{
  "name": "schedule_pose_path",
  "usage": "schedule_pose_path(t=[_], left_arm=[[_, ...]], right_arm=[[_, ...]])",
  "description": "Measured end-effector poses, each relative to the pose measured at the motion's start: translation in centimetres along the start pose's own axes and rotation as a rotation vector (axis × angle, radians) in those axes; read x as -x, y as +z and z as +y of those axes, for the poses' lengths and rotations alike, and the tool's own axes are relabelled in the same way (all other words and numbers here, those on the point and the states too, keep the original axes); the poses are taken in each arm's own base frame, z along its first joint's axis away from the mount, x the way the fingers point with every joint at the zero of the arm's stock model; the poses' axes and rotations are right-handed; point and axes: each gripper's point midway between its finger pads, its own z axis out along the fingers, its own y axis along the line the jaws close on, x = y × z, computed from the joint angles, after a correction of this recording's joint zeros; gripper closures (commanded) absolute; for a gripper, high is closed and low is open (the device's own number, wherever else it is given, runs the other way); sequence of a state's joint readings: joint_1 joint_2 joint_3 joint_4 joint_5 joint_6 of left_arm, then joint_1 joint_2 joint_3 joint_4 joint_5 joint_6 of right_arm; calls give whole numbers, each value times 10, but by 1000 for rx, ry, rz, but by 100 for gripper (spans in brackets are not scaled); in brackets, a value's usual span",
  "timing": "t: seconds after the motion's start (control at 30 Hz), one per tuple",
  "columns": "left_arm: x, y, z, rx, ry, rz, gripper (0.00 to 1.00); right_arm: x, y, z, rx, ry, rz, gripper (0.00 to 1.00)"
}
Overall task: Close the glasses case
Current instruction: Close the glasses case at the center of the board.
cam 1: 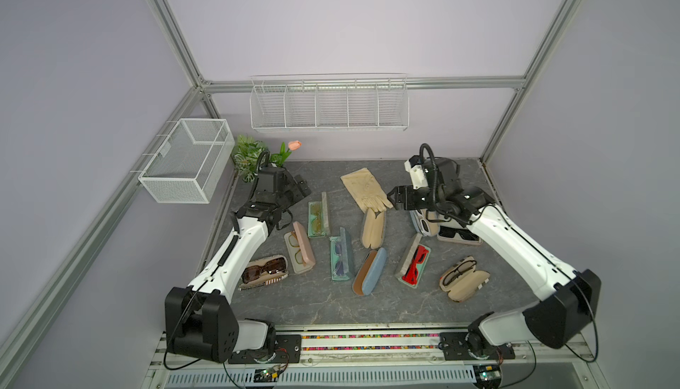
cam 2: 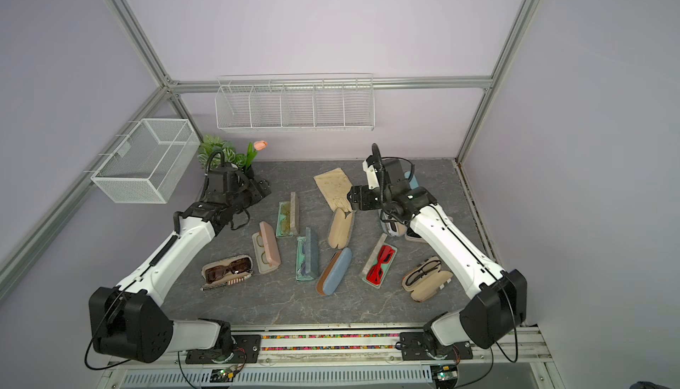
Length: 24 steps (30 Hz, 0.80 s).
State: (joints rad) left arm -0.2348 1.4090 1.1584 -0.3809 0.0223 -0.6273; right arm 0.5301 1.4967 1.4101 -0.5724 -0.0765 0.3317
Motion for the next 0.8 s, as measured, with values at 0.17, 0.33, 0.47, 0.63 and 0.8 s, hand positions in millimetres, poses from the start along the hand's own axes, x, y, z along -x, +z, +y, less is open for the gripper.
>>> schedule_pose_path(t=[0.17,0.33,0.47,0.63,0.8], left_arm=[[-12,27,-14,-34,19,116,20],[-38,36,-40,-72,81,204,20],[-57,33,-72,-126,151,256,30],[-68,26,-110,-192,230,278,70],[-90,31,-133,-230,294,330,97]], right_arm=[[0,35,17,11,-17,62,25],[-6,51,18,-25,-11,116,17],[-19,51,12,-64,6,161,17],[-36,52,-3,-128,26,206,43],[-52,48,-15,-187,41,254,76]])
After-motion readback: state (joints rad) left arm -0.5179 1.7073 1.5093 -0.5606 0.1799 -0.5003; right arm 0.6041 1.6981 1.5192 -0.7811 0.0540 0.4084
